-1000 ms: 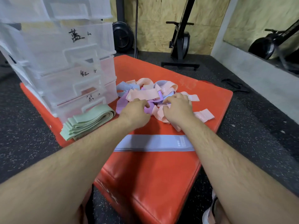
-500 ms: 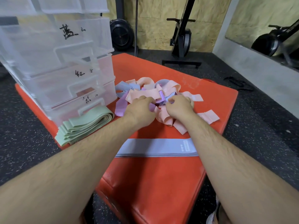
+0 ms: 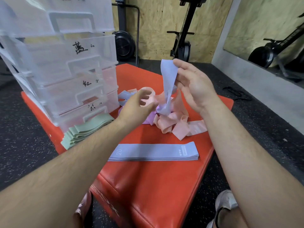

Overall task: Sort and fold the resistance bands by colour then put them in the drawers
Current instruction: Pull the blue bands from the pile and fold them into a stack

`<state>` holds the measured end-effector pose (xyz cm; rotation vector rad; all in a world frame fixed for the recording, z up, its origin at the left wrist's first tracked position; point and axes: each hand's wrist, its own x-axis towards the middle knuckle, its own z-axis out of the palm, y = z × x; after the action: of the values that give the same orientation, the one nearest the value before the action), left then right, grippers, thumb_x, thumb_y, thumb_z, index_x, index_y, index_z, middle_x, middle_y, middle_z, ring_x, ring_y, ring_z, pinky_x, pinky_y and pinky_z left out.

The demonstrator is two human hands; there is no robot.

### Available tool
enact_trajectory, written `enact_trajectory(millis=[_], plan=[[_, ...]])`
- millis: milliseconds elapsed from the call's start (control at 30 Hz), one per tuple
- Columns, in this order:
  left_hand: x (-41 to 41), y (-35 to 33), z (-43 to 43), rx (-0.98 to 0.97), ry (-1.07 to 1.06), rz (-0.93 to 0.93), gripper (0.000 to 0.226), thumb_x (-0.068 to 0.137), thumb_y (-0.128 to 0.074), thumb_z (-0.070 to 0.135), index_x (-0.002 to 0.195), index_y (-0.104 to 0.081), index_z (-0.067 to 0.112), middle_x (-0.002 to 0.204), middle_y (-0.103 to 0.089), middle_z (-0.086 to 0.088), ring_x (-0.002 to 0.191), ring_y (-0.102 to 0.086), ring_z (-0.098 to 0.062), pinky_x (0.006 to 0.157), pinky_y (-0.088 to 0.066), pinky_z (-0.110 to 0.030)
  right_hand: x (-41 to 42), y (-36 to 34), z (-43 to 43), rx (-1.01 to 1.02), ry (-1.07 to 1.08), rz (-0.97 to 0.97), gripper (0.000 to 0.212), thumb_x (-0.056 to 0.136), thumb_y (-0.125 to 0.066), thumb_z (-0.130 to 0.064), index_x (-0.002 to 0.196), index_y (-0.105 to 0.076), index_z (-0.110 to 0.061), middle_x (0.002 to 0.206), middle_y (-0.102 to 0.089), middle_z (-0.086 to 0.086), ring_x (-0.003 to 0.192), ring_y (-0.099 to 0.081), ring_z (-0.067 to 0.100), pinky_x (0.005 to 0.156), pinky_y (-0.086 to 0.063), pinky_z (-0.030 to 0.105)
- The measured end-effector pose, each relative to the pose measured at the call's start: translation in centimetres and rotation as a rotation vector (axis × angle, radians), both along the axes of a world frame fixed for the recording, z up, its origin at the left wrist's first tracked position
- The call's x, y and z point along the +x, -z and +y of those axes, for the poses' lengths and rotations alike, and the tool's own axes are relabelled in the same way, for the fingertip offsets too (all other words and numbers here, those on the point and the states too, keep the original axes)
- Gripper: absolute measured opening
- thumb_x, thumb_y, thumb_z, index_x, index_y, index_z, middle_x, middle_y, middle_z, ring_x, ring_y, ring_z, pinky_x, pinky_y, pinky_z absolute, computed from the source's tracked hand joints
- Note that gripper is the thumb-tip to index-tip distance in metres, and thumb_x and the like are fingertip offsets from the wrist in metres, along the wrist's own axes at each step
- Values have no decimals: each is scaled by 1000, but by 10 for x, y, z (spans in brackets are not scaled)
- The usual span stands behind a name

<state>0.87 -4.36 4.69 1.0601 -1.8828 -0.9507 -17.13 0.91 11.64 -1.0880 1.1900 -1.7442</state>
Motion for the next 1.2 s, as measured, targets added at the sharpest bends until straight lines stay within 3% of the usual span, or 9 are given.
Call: enact_trajectory(millis=[167,400,633,767,833,967,1033,1100,1200], plan=[[9,-14,15,15,94,180,51,86,-73,44,131,-54,34,124,-60,17,101,-61,2,81,-49,-14,15,-17,25,-69,-129,-23,30,103,-48,-4,128,-64,-6,127,-69,13,116,-68,23,94,-56,33],[8,-10,30,99,249,240,28,93,-69,21,117,-59,33,118,-65,9,80,-67,-9,70,-54,-26,27,-12,43,-48,-199,-37,29,104,-45,-3,127,-62,-6,119,-72,8,112,-68,19,99,-55,34],[1,-3,26,144,125,219,19,91,-71,24,107,-62,21,95,-65,-7,78,-66,-16,61,-50,-26,23,-1,42,0,-189,-8,32,103,-47,-6,132,-60,-13,129,-69,8,120,-66,20,103,-52,33],[-7,4,25,157,57,199,33,85,-77,22,108,-57,8,95,-63,-7,63,-59,-2,50,-45,-12,18,1,40,-27,-177,-48,40,102,-46,-2,140,-54,-12,143,-59,11,128,-61,25,112,-46,41],[-12,5,26,165,86,193,38,84,-78,22,112,-56,8,101,-62,-2,76,-61,-5,54,-49,-12,17,-1,39,-65,-202,-98,47,100,-43,5,144,-50,-10,143,-58,10,131,-58,28,114,-43,41],[-28,9,23,161,82,150,46,80,-80,35,116,-57,18,110,-62,7,96,-65,-10,75,-57,-29,16,-4,38,-112,-225,-169,54,96,-43,9,147,-46,-7,152,-50,7,136,-53,28,118,-38,45],[-37,13,20,164,39,116,41,80,-78,42,109,-60,19,105,-65,9,93,-64,-8,76,-54,-27,15,-1,38,-93,-212,-191,53,96,-44,9,146,-46,-8,149,-53,7,136,-53,27,118,-38,45],[-42,16,18,155,9,91,18,88,-71,35,88,-61,20,83,-62,10,76,-58,-9,68,-46,-25,13,3,36,-54,-201,-189,53,96,-44,9,146,-46,-9,143,-58,7,134,-55,25,117,-39,44],[-44,16,15,207,-26,137,38,91,-65,24,61,-42,21,59,-39,7,61,-41,-16,62,-39,-30,8,10,32,61,-84,-72,65,91,-49,9,151,-41,-14,144,-53,2,134,-53,18,115,-42,41]])
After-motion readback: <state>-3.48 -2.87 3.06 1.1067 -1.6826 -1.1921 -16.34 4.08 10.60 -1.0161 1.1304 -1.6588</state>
